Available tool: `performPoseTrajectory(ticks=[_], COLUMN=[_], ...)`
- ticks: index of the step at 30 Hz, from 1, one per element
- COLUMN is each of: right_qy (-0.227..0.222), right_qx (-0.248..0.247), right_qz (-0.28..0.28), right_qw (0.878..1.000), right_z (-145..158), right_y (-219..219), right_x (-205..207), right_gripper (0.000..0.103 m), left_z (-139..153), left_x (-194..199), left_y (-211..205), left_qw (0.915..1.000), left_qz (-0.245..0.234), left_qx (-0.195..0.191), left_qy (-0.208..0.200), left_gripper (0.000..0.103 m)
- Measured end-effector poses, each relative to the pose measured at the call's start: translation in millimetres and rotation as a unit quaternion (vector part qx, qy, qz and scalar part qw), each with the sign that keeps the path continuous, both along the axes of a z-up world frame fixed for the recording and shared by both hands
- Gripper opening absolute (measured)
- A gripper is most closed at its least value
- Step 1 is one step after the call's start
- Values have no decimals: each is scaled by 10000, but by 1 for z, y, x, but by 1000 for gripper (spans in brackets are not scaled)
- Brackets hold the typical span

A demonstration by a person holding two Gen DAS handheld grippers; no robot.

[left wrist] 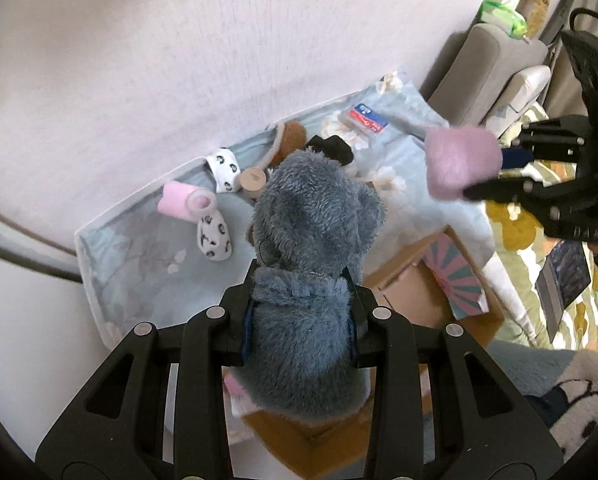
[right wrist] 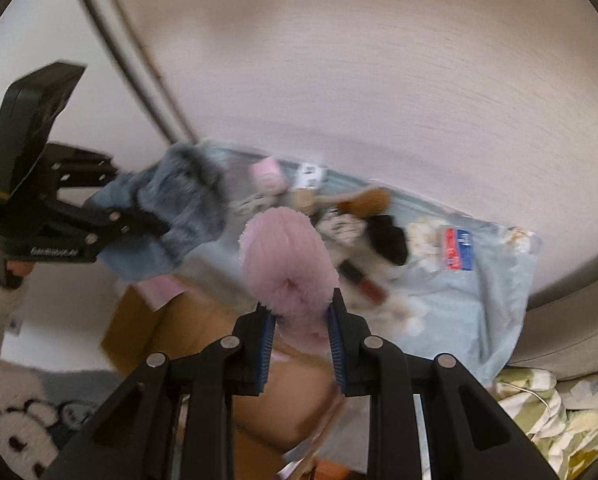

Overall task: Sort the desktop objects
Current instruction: 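Carry both items over the cardboard box and open both tools to drop them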

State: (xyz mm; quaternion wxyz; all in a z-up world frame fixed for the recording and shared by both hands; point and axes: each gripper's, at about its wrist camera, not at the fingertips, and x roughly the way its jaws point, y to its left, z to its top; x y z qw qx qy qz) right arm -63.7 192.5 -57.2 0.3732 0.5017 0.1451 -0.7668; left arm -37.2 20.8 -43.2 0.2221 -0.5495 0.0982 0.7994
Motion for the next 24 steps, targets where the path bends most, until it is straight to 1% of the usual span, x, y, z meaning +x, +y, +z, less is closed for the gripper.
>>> performPoseTrajectory(ticks=[2, 3, 5, 7, 10, 15, 18, 20, 22, 24], right_qy=[-37, -23, -58, -147, -314, -555, -639, -794, -921, -938], right_qx=[75, 177, 291, 386, 522, 775, 937, 982, 1023, 1113], right_qz=[231, 259, 444, 573, 721, 766, 637, 507, 417, 393], right_qw=[9997, 9995, 9986, 9975, 9955, 9925, 9915, 9907, 9896, 9886], right_z=[0, -1, -7, -19, -39, -68, -86, -95, -105, -110], right_y=[-8, -12, -19, -22, -24, -24, -22, -20, -18, -18], right_x=[14, 20, 33, 41, 51, 64, 66, 66, 64, 66], right_gripper=[23, 23, 23, 23, 23, 23, 23, 23, 23, 23], left_z=[8, 11, 11, 5, -15, -53, -76, -88, -98, -104], left_x=[12, 17, 27, 35, 47, 58, 64, 65, 63, 62], left_y=[-3, -3, -4, -5, -5, -10, -11, -12, -13, -13], left_qw=[10000, 9999, 9999, 10000, 9995, 9976, 9961, 9952, 9943, 9938], left_qz=[-20, -39, -54, -8, -20, 44, 108, 174, 211, 228], left_qx=[78, 97, 86, 17, -107, -209, -350, -405, -433, -425], left_qy=[-1, -10, -36, -78, -289, -665, -801, -876, -951, -1004], left_gripper=[30, 30, 30, 30, 30, 30, 30, 30, 31, 31])
